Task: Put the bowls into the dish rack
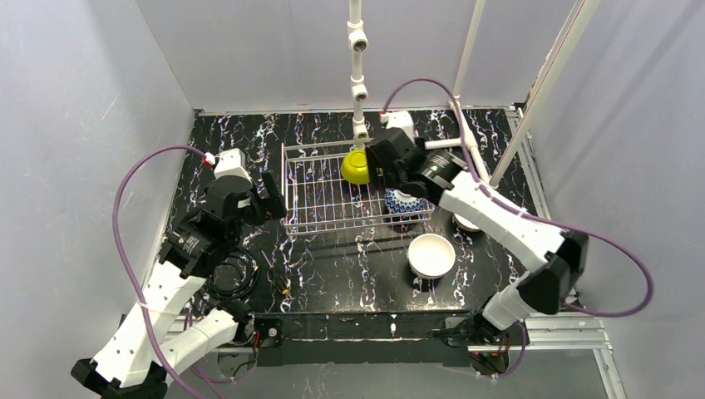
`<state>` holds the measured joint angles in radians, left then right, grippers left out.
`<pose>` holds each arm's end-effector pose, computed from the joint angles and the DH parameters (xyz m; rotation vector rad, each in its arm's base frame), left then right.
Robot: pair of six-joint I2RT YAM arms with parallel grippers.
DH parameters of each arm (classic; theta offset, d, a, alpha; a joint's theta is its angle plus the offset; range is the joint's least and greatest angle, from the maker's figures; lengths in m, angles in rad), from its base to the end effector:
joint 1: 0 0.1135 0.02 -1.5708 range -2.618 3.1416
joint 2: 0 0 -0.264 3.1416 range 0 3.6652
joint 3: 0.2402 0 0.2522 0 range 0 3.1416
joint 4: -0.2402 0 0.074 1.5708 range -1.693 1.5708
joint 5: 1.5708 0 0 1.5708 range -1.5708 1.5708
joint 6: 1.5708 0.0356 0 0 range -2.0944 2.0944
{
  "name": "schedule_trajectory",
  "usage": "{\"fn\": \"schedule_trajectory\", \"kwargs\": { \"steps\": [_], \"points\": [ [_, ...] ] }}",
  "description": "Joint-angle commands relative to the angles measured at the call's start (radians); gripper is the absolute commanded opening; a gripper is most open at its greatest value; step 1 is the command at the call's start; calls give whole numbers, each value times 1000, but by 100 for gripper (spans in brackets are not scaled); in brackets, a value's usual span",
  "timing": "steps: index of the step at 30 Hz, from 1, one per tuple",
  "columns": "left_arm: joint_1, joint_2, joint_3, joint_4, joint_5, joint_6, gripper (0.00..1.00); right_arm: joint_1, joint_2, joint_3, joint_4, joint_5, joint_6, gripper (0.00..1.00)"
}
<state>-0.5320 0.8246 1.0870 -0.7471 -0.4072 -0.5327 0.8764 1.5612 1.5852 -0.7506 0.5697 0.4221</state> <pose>0.1418 -0.0671 0.3791 -0.2508 2.0068 -0.2578 0.2315 0.2479 0.3743 -0.2084 2.1556 0.0822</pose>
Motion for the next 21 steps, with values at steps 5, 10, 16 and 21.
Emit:
{"fn": "schedule_trajectory", "kwargs": {
  "steps": [5, 10, 16, 21],
  "points": [
    [6, -63, -99, 187, -37, 74, 98, -101, -265, -249, -364, 99, 223, 90],
    [6, -90, -169, 300, -50, 145, 98, -105, -376, -431, -356, -14, 333, 82],
    [6, -107, -210, 340, -47, 176, 98, -105, -415, -617, -293, -80, 446, 71],
    [6, -123, -239, 352, -17, 164, 98, -104, -432, -707, -295, -28, 528, 65]
  ]
}}
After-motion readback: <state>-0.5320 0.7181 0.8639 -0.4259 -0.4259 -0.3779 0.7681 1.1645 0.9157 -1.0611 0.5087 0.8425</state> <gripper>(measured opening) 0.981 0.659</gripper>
